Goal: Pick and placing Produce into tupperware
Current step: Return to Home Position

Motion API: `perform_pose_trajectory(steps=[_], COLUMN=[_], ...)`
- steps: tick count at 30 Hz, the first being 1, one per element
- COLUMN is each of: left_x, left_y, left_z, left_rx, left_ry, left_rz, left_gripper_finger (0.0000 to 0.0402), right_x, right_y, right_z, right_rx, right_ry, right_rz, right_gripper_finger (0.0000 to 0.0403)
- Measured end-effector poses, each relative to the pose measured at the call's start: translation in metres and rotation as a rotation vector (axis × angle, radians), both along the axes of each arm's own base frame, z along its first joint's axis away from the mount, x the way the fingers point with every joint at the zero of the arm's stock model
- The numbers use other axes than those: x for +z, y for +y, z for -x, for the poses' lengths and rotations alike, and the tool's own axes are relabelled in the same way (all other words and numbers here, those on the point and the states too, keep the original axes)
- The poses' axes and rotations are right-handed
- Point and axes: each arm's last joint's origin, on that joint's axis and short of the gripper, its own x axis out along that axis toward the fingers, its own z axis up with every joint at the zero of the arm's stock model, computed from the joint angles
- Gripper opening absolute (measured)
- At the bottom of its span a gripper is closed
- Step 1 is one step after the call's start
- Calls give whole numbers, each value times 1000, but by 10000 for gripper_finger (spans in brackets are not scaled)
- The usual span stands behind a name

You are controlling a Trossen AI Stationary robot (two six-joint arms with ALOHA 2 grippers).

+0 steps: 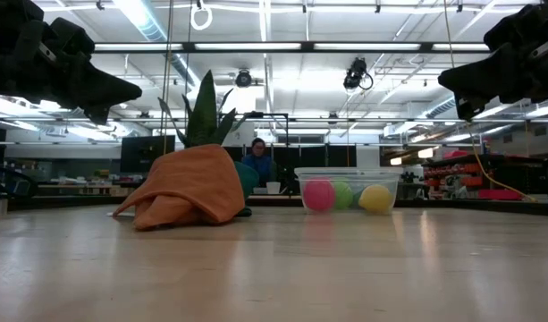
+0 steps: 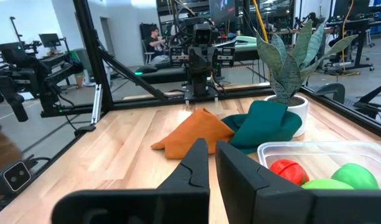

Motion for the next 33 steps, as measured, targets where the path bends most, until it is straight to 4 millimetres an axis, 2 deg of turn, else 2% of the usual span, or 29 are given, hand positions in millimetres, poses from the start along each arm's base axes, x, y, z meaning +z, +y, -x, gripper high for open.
perform_pose_trajectory(steps=[8, 21, 33], left_x=[0, 0, 0], left_y=[0, 0, 0], left_z=[0, 0, 0], left_rx=[0, 0, 0], left_ry=[0, 0, 0], left_rz=[0, 0, 0], left_gripper_finger=[25, 40, 29], right_x=[0, 0, 0], right_y=[0, 0, 0], right_z=[0, 0, 0], right_rx=[0, 0, 0], right_ry=[-1, -1, -2], right_rz=[0, 0, 0], right_gripper_finger=[0, 0, 0])
